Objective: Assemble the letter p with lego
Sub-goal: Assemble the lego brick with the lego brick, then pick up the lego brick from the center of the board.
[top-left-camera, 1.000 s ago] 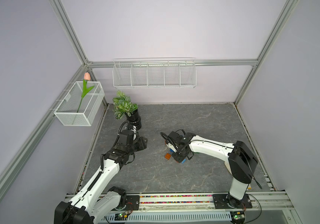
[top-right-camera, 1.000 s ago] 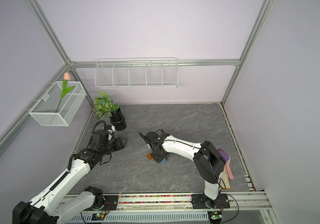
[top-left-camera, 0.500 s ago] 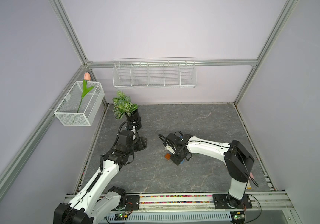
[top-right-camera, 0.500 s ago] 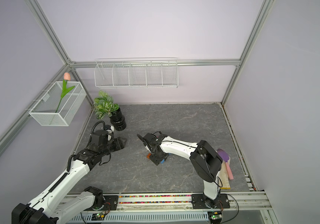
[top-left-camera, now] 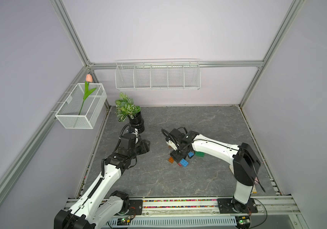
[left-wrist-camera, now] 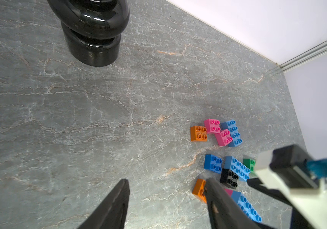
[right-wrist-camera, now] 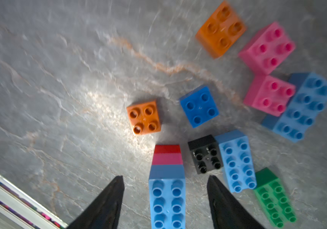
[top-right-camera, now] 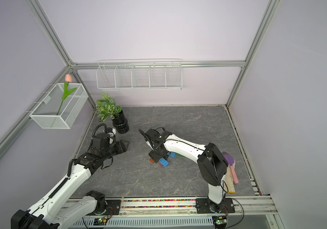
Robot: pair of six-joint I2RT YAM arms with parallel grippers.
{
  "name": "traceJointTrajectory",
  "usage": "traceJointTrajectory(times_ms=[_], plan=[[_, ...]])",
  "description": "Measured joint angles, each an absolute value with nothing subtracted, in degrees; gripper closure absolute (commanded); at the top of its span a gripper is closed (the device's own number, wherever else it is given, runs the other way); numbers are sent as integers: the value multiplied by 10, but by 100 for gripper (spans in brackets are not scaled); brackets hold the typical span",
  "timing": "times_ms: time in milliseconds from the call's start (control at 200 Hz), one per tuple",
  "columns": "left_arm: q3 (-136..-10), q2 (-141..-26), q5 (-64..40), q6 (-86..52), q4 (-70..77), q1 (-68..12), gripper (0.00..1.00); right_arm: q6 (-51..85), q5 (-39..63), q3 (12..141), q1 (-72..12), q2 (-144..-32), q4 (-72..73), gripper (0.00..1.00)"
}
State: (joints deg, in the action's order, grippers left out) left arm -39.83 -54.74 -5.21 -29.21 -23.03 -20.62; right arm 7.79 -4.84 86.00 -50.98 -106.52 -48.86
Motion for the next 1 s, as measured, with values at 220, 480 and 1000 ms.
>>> traceJointTrajectory(times_ms=[220, 480, 1000], plan=[[-398, -547, -50, -292, -230, -206, 36, 90, -49, 933, -478, -1114, -490, 36], [-398, -547, -49, -292, -233, -206, 36, 77, -49, 960, -474, -1218, -495, 42], [-398, -547, -48, -292, -235, -206, 36, 52, -49, 960, -466, -1229, -500, 46]])
